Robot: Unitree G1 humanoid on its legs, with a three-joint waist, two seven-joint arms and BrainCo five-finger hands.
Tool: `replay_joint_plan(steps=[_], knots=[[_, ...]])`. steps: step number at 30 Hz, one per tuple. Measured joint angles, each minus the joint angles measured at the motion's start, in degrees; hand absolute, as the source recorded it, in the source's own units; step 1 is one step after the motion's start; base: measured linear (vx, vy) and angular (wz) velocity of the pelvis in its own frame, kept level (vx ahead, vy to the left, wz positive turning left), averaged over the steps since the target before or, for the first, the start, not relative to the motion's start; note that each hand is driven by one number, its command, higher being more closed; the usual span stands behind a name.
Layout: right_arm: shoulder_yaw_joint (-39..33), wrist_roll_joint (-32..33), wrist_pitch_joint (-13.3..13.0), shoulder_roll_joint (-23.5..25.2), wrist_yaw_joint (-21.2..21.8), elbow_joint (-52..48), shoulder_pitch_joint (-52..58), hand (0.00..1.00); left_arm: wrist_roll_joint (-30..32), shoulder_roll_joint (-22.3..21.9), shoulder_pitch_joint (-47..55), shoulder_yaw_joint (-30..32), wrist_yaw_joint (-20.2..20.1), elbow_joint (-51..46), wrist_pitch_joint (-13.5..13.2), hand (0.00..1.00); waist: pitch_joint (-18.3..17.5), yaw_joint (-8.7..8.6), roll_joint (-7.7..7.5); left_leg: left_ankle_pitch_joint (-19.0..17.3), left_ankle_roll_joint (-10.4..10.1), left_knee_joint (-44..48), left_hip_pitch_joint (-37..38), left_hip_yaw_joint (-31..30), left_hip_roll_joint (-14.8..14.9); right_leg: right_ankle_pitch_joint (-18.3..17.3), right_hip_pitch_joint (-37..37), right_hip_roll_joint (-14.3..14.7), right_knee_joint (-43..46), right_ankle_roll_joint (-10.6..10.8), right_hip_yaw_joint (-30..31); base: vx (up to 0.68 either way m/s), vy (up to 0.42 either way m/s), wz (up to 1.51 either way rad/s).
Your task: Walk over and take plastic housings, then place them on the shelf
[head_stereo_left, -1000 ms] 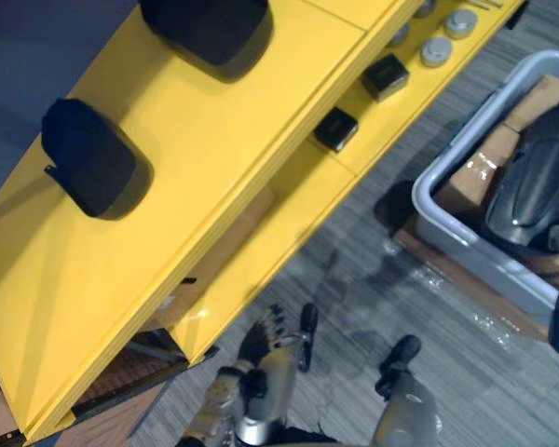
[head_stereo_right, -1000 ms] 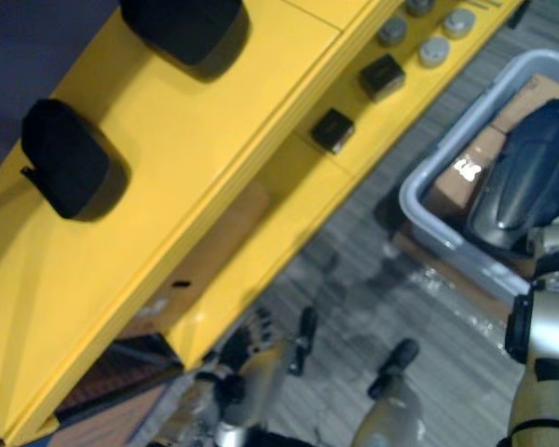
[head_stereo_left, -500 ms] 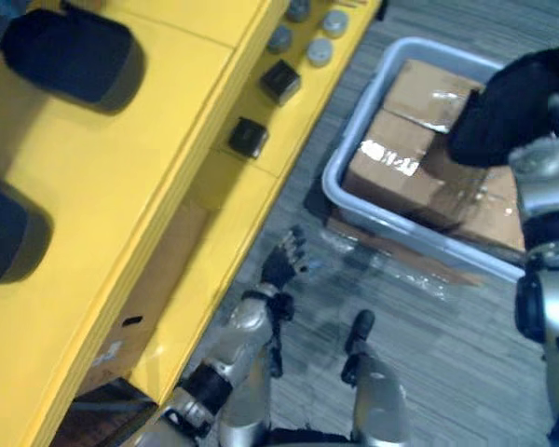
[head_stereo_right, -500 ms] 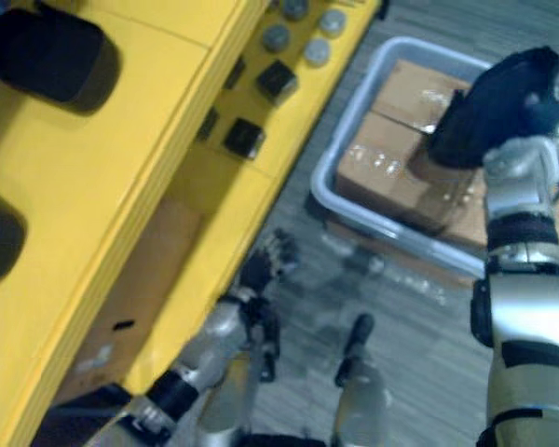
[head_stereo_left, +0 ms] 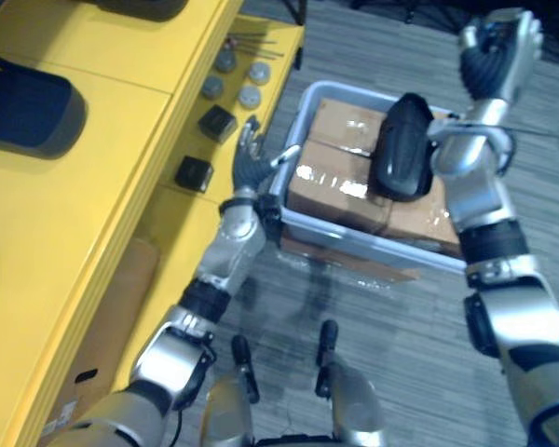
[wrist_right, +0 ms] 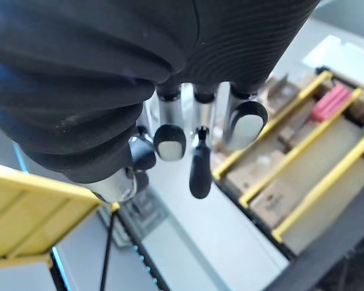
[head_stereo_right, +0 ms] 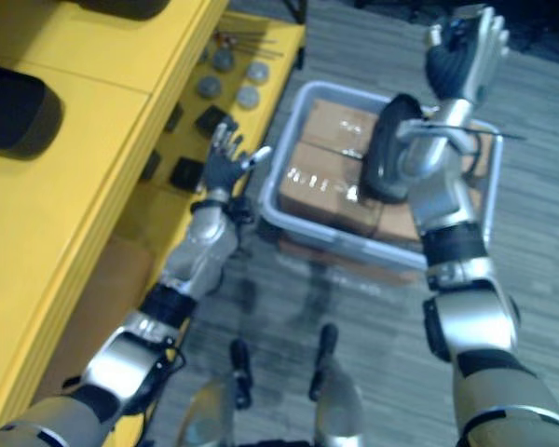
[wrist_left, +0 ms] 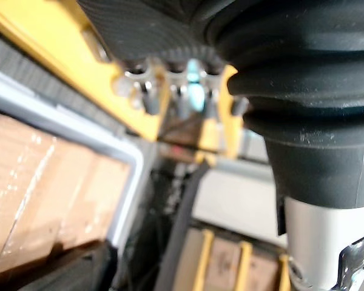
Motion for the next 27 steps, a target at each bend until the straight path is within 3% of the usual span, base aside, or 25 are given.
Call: replay_joint_plan(steps=[1,7,10,15,20,22,25,27], knots=[[0.3,1.1,0.4,0.3,0.6,0.9,0.8,0.0,0.0,-0.1,0.0,-0.1,0.0,0.0,-0.1,0.0,0.0,-0.03,0.0,0.0,0.0,0.1,0.0,0.1,0.0,0.0,0.0,0.0,-0.1,0.0,0.1,-0.04,0.015,-0.05],[0.2,11.0,4.0,1.8,1.3,7.4,1.6,0.0,1.2,-0.7,-0.3,-2.4,-0.2,0.2,-0.1,0.0,0.0,0.09,0.01,-0.5,0.1,2.4,-3.9,0.0,0.3,0.5,-2.5,0.1,-0.8,0.3,0.1,-0.04,0.009,-0.02],[-1.3,20.5,6.5,2.3,1.3,13.3,1.6,0.0,5.9,-0.6,-0.6,-3.2,-0.2,0.3,-0.1,0.0,0.0,0.76,0.03,-1.0,0.3,4.2,-6.6,-0.2,0.4,1.8,-4.2,0.2,-1.2,0.1,0.1,0.0,0.007,0.01],[-6.0,27.2,8.4,1.5,0.3,20.5,0.3,0.0,10.5,1.0,1.3,-2.3,-1.1,-2.3,-0.6,0.0,-0.1,1.87,0.56,-2.7,0.7,8.2,-9.9,-1.8,0.7,2.0,-5.0,0.2,-1.1,0.3,-0.5,-0.02,0.048,0.11],[-8.0,33.2,10.2,-8.3,-2.1,25.7,-1.5,0.0,11.8,3.4,18.0,-1.5,-5.7,-12.7,-1.1,0.0,-0.1,5.69,5.79,-3.4,1.3,11.3,-15.2,-5.7,-0.4,2.0,-7.0,-0.7,-0.3,0.4,-3.6,-0.04,0.07,0.34],[-8.5,34.6,11.3,-13.3,-3.9,28.5,-3.4,0.0,11.8,5.2,30.6,-1.7,-7.1,-12.4,-1.0,0.0,0.2,8.27,8.92,-3.3,1.4,11.8,-16.8,-7.4,-1.2,1.6,-7.8,-1.2,0.7,0.7,-5.2,-0.04,0.067,0.38],[-8.5,35.5,12.3,-18.1,-5.8,31.3,-5.1,0.0,14.7,5.7,39.0,-3.3,-7.2,-8.9,-1.3,0.0,0.4,10.71,11.65,-2.8,2.1,12.1,-18.2,-9.0,-2.5,1.1,-8.4,-2.3,1.9,1.3,-6.8,-0.03,0.044,0.34],[-8.2,35.7,12.7,-19.8,-7.0,34.1,-6.2,0.0,16.9,6.0,43.6,-4.7,-7.2,-5.7,-1.9,0.0,0.4,12.56,12.53,-2.6,2.5,12.1,-18.6,-9.3,-3.2,0.7,-9.0,-3.2,3.0,1.5,-7.1,-0.05,0.082,0.28]])
